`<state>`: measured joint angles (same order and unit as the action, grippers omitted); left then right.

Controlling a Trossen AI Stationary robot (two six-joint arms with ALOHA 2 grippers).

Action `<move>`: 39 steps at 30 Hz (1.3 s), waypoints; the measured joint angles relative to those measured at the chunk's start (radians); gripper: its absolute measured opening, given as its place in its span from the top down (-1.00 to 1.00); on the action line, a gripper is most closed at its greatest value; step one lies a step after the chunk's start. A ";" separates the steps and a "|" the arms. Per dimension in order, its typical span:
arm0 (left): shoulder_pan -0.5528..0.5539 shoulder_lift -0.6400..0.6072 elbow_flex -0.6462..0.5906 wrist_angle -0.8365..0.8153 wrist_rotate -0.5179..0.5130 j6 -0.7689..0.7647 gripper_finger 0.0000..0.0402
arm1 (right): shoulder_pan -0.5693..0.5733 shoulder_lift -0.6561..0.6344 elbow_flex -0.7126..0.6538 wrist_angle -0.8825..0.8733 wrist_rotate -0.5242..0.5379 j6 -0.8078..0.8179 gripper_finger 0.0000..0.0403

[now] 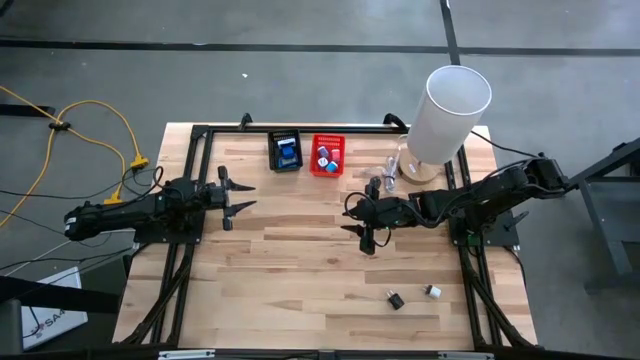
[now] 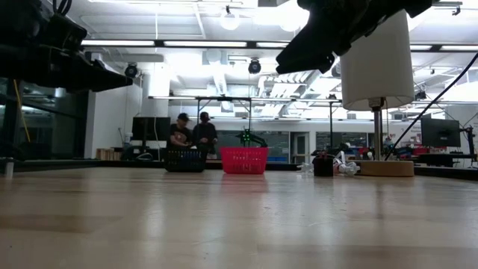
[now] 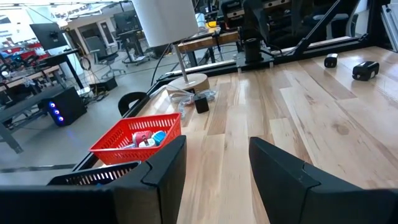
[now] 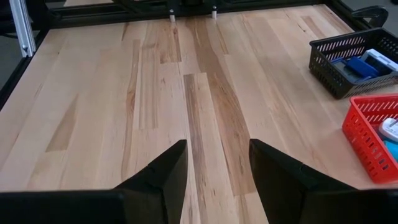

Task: Pick & Place Office items
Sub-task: Put the white charger adapter into the red basket

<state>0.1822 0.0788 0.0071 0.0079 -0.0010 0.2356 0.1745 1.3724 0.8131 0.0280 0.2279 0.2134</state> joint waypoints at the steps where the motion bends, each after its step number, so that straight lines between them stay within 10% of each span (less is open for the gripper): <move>1: 0.000 0.000 0.000 0.000 0.000 0.000 0.17 | 0.000 0.000 0.000 0.002 0.000 0.000 0.21; 28: 0.000 0.000 0.000 0.000 0.000 0.000 0.17 | -0.028 -0.015 0.005 0.015 0.028 -0.032 0.21; 39: 0.000 0.000 0.000 0.000 0.000 0.000 0.17 | 0.103 -0.015 0.281 -0.491 0.244 0.065 0.21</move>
<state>0.1818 0.0784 0.0071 0.0082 -0.0006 0.2356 0.2776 1.3571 1.0946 -0.4631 0.4720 0.2782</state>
